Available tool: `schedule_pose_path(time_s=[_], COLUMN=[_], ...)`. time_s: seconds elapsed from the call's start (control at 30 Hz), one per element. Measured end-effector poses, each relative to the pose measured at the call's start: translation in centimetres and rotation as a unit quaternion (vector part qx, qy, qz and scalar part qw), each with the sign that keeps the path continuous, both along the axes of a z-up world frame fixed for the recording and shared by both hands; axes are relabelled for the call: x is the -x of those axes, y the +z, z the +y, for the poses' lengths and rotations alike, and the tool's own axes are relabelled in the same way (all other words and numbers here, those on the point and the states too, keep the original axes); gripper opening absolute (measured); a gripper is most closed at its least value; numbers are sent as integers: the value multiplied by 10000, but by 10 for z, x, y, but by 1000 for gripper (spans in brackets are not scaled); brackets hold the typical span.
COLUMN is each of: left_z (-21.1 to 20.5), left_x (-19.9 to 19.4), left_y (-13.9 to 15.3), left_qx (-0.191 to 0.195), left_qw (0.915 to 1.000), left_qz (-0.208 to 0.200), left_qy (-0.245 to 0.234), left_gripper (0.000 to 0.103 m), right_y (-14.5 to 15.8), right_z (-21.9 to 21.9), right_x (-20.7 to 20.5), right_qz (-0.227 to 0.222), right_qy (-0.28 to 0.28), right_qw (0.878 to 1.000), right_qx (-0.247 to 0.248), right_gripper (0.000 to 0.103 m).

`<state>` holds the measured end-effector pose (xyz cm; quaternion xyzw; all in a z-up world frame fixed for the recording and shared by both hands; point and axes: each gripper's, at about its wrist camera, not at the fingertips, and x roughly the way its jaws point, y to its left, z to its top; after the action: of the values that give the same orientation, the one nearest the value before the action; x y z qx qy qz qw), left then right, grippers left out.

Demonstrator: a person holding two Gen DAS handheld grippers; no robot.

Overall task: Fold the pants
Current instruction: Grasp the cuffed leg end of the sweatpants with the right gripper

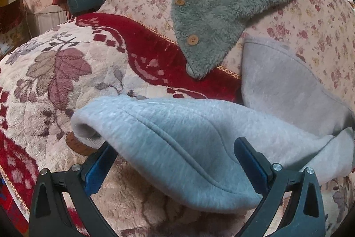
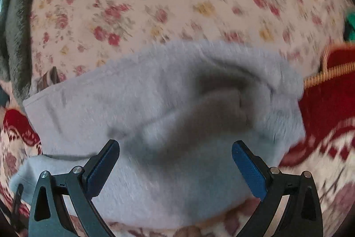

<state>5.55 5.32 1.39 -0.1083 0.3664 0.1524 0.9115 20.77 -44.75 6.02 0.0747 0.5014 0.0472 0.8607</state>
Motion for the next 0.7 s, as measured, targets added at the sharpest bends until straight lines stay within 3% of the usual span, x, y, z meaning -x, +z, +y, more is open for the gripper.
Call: schedule_pose_path(time_s=[0.07, 0.3, 0.4, 0.47, 0.5, 0.63, 0.67, 0.7], left_z=[1, -2, -1, 1, 2, 7, 9, 11], left_x=[-2, -6, -6, -6, -7, -4, -3, -2], left_y=[-2, -9, -9, -11, -11, -11, -10, -9], left_qx=[5, 24, 10, 34, 65, 236, 334, 440], left_qw=[10000, 9999, 9999, 9999, 9999, 9997, 9994, 9990], left_qz=[33, 136, 119, 150, 158, 51, -23, -83], left_qy=[21, -18, -35, -7, -5, -36, -44, -55], left_gripper=[103, 103, 103, 103, 103, 103, 98, 79], right_y=[-1, -25, -37, -42, -45, -41, -37, -33], right_z=[1, -12, -6, -2, -2, -7, -11, -14], right_x=[-9, -48, -56, -54, -51, -27, -20, -11], right_qz=[211, 1143, 1256, 1202, 1184, 854, 784, 695], right_qy=[168, -767, -672, -544, -506, -214, -184, -149], right_qw=[9996, 9896, 9891, 9910, 9914, 9956, 9960, 9964], right_qx=[43, -412, -362, -241, -229, -335, -387, -462], right_gripper=[103, 103, 100, 71, 50, 23, 20, 17])
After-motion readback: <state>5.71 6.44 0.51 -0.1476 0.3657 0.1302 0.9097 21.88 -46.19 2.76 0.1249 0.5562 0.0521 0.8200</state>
